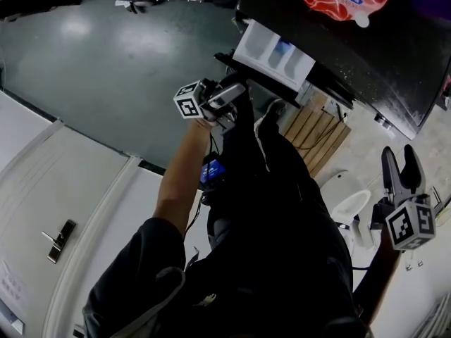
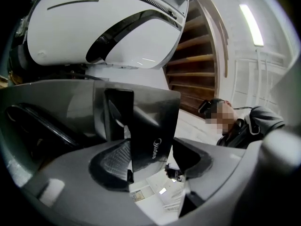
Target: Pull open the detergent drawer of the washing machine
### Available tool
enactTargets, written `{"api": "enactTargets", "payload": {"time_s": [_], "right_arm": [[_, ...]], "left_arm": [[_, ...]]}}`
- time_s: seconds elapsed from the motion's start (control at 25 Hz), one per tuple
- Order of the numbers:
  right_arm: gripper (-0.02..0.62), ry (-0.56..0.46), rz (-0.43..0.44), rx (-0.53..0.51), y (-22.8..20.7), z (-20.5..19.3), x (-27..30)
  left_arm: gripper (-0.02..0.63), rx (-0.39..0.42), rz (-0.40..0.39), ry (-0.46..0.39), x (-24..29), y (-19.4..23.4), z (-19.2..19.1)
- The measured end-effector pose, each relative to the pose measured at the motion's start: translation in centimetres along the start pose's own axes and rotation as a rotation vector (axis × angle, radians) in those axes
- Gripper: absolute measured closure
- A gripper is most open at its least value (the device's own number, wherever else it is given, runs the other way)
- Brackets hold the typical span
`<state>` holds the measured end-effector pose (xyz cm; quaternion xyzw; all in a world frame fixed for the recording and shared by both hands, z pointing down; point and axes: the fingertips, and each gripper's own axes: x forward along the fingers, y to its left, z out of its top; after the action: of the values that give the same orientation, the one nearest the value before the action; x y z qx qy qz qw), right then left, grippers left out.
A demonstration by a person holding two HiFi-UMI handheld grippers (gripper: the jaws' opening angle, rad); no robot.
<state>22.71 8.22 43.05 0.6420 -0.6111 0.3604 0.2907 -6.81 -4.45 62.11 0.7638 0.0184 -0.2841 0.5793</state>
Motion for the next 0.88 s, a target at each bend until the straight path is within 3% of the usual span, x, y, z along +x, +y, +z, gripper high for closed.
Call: {"api": "enactTargets", "payload": {"time_s": [0.12,0.2,0.56,0.8,0.88], "right_arm": [[0.305,-0.037,0.011,-0.001,-0.3,1.2,-0.5],[0.307,-0.056,0.020,0.005,-0.5,2.0,-0.9],[0.307,-0.221,0.085,0.053,-1.3,5.8,-3.5],[0.307,-0.355,0.107,0.085,-2.6,8.7,-6.5],[0.307,-0.396,0.119,0.095,-2.8,9.5,-7.4]], "left_arm": [[0.302,0.019,0.042,0.048,-0.1,-0.3,-0.1],[0.268,0.043,0.095,0.093,-0.3,-0.9,-0.4],[0.250,0.217,0.265,0.362,-0.7,-6.4,0.1],[0.249,0.448,0.342,0.553,1.4,-12.2,0.4],[0.249,0.538,0.361,0.579,2.7,-14.2,1.2]]}}
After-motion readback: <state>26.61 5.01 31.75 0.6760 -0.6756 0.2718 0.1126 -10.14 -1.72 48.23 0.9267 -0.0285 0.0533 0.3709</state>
